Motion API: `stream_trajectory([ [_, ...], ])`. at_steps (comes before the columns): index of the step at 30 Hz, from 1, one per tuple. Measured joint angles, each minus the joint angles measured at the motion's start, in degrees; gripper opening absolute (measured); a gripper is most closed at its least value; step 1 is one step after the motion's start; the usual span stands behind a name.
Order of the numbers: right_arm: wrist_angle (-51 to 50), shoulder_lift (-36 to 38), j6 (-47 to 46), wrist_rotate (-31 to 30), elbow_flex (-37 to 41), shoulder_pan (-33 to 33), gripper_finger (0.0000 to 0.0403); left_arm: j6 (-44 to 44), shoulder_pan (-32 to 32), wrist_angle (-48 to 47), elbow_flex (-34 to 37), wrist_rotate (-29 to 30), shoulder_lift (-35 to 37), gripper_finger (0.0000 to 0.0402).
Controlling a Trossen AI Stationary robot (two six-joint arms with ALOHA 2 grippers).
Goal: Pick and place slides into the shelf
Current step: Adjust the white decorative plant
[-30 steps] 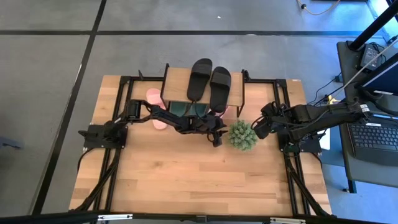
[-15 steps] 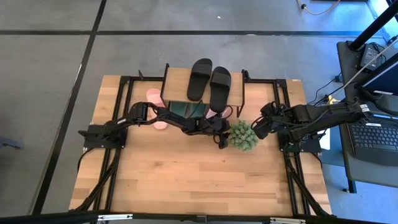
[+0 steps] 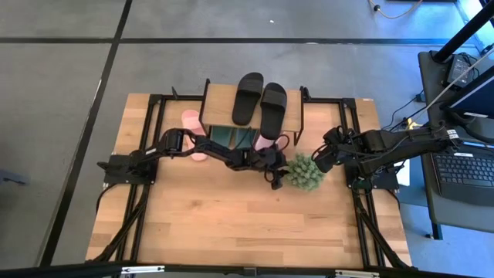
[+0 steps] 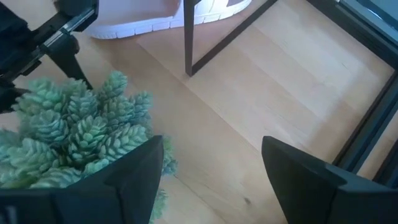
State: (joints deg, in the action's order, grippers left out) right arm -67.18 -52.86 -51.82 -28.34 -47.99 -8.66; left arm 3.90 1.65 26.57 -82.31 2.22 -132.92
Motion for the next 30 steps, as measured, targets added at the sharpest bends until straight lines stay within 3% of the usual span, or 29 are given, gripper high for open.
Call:
stream_trajectory([
  [19, 9.37, 0.00, 7.20, 0.07, 0.00, -0.01, 0.0272, 0.01, -4.06, 3.15, 0.00, -0.66, 0.00, 0.0123],
  [30, 9.38, 0.00, 7.31, 0.07, 0.00, -0.01, 0.0272, -0.42, -5.81, 4.02, 0.00, -5.22, 0.00, 0.0123],
])
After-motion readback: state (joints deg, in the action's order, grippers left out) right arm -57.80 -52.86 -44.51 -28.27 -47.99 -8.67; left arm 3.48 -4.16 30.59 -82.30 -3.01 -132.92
